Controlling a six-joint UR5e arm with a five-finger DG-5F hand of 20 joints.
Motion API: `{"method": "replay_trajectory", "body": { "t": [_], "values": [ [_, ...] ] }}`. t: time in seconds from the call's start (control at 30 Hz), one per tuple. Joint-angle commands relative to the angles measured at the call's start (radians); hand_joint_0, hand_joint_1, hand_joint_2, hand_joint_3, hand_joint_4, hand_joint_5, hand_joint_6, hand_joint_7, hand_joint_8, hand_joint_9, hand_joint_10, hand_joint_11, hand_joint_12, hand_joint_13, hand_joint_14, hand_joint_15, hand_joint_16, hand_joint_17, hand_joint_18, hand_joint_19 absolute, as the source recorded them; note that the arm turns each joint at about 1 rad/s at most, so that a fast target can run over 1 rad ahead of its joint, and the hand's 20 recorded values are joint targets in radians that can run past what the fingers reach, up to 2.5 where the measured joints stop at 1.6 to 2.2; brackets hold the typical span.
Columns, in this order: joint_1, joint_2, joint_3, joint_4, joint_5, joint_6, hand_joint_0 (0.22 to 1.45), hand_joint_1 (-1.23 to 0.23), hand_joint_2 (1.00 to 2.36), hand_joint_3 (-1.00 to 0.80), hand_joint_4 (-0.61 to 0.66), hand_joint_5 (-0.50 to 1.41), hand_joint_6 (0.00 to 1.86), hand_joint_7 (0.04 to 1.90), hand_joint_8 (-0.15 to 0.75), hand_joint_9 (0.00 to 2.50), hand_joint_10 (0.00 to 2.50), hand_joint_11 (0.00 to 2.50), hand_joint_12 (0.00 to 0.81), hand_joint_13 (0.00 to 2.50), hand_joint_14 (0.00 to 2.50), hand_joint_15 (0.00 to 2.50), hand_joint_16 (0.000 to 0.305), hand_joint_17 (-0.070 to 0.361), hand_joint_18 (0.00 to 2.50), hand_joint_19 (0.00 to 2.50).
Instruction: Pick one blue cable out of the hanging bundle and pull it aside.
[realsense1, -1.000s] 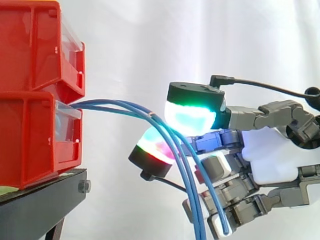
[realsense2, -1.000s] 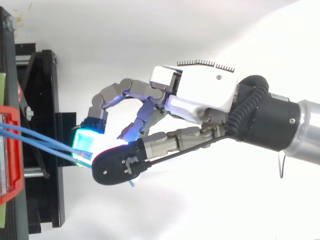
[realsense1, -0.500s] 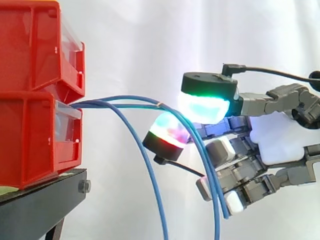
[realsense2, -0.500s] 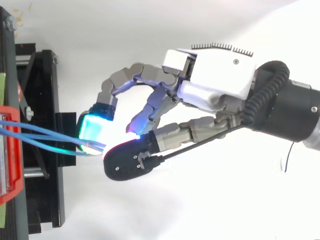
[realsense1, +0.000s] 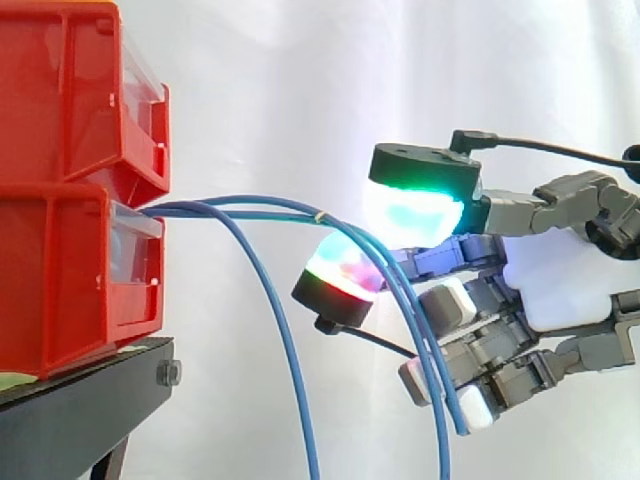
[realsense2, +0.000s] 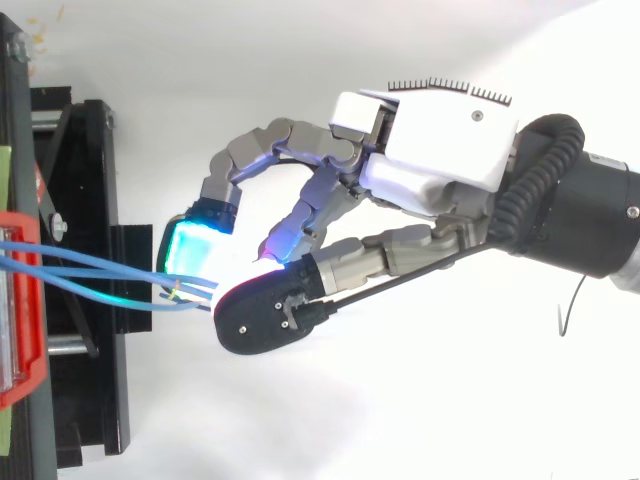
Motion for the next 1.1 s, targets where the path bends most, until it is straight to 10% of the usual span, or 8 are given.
{"method": "replay_trajectory", "body": {
  "t": [0.0, 1.07],
  "values": [
    [0.0, 0.0, 0.0, -0.001, 0.0, 0.0, 0.57, -0.72, 1.0, -0.46, 0.02, -0.17, 0.93, 0.84, 0.284, 1.22, 0.02, 0.89, 0.359, 0.98, 0.02, 0.66, 0.049, 0.111, 0.83, 0.72],
    [0.0, 0.0, 0.0, 0.002, 0.002, -0.003, 0.55, -0.57, 1.01, -0.17, 0.0, -0.11, 0.89, 0.93, 0.3, 1.38, 0.02, 0.7, 0.4, 1.08, 0.02, 0.6, 0.064, 0.144, 0.98, 0.66]
  ]
}}
